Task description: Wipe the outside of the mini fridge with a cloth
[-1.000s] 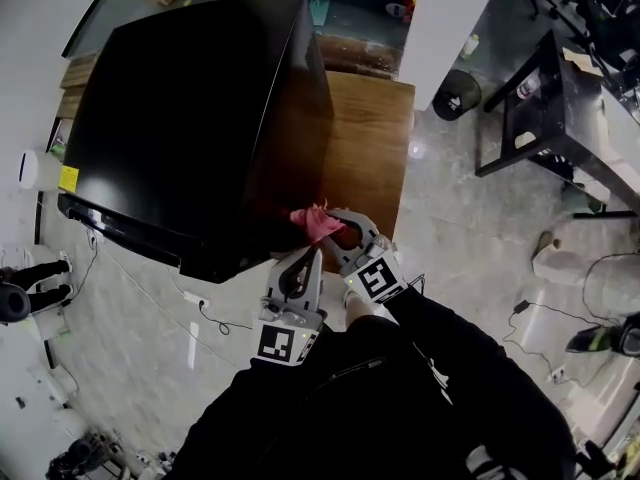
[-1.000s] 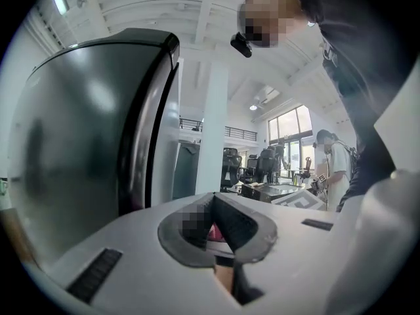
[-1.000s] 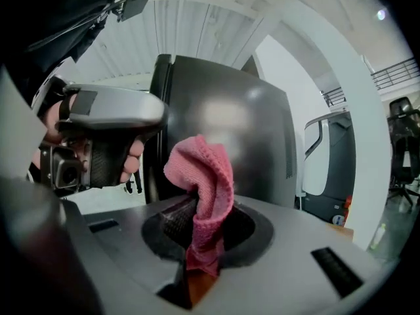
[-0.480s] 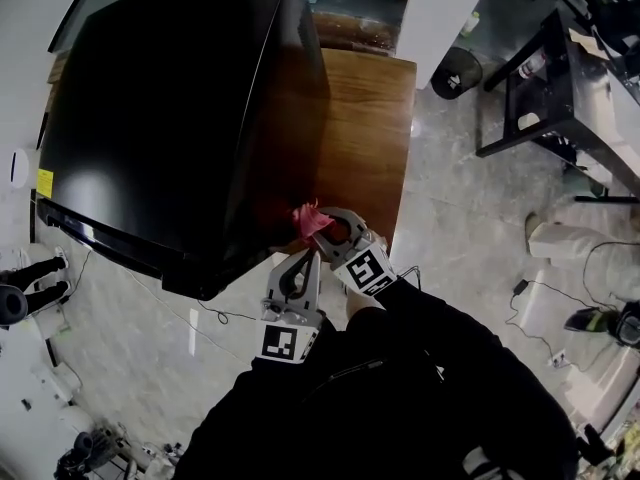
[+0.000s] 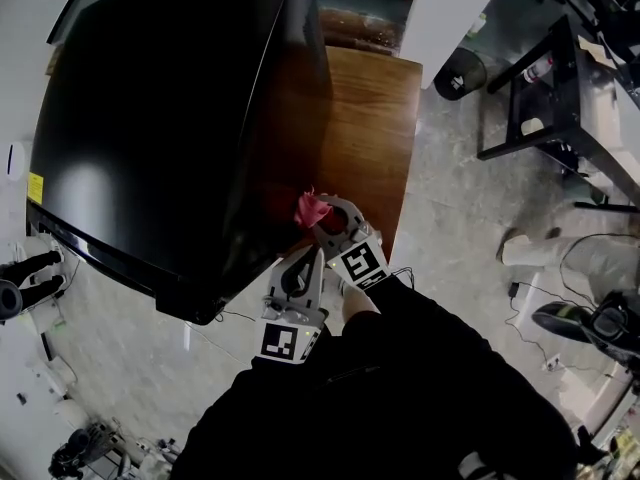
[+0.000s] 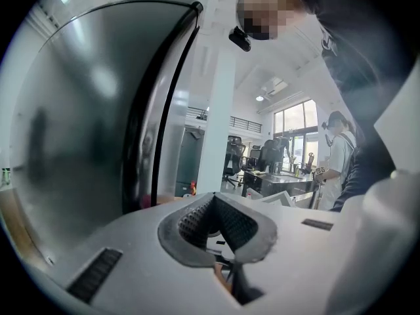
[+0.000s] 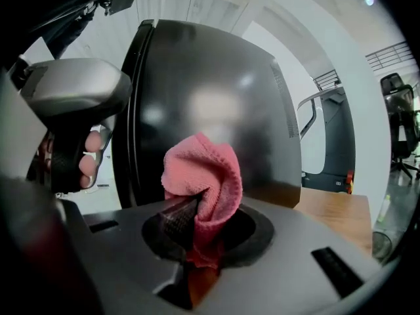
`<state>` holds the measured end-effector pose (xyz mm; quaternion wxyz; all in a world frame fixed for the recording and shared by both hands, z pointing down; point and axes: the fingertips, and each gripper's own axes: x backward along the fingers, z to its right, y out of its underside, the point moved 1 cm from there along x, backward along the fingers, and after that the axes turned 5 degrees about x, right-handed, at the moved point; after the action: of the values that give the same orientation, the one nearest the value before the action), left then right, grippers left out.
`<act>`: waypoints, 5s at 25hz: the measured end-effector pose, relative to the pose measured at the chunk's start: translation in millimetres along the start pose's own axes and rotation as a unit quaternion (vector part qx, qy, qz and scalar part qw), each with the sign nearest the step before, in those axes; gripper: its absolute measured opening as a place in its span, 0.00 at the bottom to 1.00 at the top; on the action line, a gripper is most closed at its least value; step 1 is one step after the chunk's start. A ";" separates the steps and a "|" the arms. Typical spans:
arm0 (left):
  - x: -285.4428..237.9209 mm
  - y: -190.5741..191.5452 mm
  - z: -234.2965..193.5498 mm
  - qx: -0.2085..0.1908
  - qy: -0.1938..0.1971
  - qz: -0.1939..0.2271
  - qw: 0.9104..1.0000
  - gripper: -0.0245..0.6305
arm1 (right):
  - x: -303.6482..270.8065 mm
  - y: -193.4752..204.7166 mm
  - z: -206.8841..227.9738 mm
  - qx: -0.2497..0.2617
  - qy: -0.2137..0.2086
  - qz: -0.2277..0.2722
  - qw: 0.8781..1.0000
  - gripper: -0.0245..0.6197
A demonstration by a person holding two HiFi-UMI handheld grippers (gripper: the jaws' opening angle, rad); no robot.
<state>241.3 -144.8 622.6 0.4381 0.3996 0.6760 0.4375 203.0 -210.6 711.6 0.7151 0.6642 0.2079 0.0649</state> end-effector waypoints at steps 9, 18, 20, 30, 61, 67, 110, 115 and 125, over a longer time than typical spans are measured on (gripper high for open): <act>-38.1 -13.8 5.0 0.000 0.012 0.010 1.000 0.05 | -25.4 -0.9 69.3 0.008 0.040 0.000 0.999 0.14; -90.7 -14.5 -4.4 0.004 0.013 0.017 1.000 0.05 | -64.2 -6.2 171.7 0.009 0.115 0.010 0.993 0.13; -102.0 -17.1 -7.3 0.005 0.011 0.025 1.000 0.05 | -72.2 -8.0 196.7 0.005 0.130 0.013 0.991 0.13; -115.0 -29.2 6.2 0.028 0.017 0.031 0.999 0.05 | -87.3 -18.9 268.4 -0.001 0.194 0.007 0.981 0.13; 247.6 -133.0 -48.8 -0.007 0.146 0.063 0.987 0.05 | 96.0 -226.4 -214.7 0.047 0.051 0.030 0.997 0.14; 343.1 -143.7 -136.0 -0.016 0.092 0.081 0.992 0.05 | 14.1 -264.2 -313.3 0.066 -0.006 0.061 0.996 0.14; 336.0 -278.8 -628.3 -0.067 0.057 0.126 0.988 0.05 | -461.0 -341.5 -386.3 -0.029 -0.039 0.059 0.997 0.15; 308.2 -318.9 -693.6 -0.084 0.146 0.111 0.979 0.05 | -533.6 -368.3 -365.3 -0.063 0.055 0.058 0.995 0.15; 207.7 -384.4 -749.6 -0.098 0.312 0.087 0.941 0.05 | -581.4 -414.9 -231.1 -0.290 0.300 0.208 0.884 0.15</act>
<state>-586.8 -248.4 385.1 0.2024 0.2554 0.6955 0.6404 -487.9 -257.1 421.7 0.7494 0.4036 0.2411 0.4662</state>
